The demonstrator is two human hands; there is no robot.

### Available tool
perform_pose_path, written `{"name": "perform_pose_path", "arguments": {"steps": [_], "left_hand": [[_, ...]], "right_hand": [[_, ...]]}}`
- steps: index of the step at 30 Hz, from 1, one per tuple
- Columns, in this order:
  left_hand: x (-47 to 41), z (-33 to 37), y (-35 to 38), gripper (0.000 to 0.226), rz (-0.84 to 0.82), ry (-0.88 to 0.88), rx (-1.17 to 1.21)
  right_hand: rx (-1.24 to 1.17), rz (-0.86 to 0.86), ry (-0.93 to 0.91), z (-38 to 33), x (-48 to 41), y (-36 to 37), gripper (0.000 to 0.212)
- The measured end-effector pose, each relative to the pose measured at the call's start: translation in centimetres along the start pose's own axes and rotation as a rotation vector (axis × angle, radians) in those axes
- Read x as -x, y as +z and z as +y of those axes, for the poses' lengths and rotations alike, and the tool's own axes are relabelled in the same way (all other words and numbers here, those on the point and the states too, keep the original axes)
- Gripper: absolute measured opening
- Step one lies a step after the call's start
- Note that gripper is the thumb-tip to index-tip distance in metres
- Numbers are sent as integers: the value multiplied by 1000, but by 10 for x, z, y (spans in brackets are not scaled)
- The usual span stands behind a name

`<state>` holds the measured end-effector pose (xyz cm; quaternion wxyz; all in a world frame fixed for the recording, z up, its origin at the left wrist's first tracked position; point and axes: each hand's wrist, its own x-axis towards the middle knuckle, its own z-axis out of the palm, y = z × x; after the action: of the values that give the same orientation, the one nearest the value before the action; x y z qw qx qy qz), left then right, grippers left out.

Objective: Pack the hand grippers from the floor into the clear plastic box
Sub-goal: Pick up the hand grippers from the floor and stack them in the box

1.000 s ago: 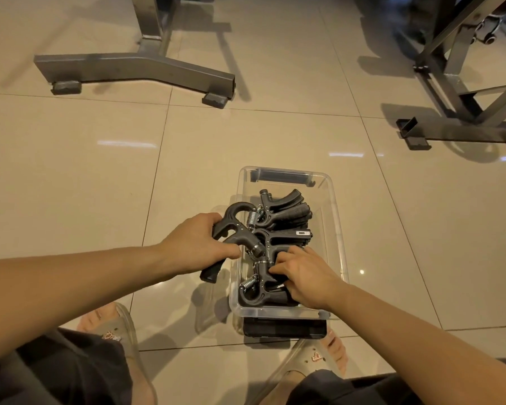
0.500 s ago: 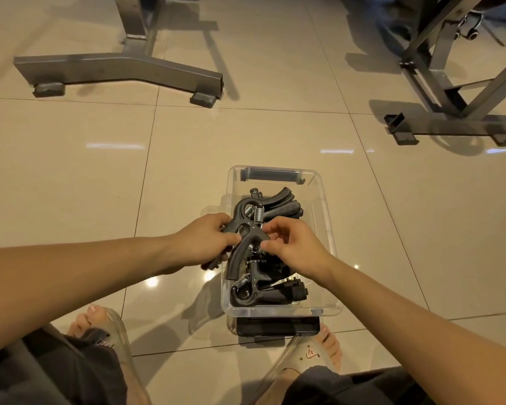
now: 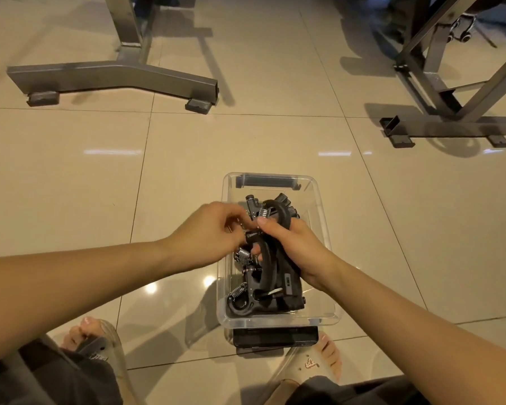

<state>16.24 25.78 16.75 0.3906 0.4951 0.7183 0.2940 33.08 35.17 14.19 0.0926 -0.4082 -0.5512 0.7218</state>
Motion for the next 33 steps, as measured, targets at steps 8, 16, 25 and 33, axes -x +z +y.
{"name": "perform_pose_path", "arguments": {"steps": [8,16,25,33], "left_hand": [[-13,0,-14,25,-94,262,-195],[-27,-8,-14,12,132,-198,182],[-31,-35,-3,38,-118,-171,-348],[-9,-59,5,112,-215,37,-843]], "right_hand": [[191,-369,128,-16,4,-7,15],[818,-11,-249,-10,-11,-31,44],[1456,73,-458,3,-29,-46,66],[1613,14,-295,39,-51,-41,68]]}}
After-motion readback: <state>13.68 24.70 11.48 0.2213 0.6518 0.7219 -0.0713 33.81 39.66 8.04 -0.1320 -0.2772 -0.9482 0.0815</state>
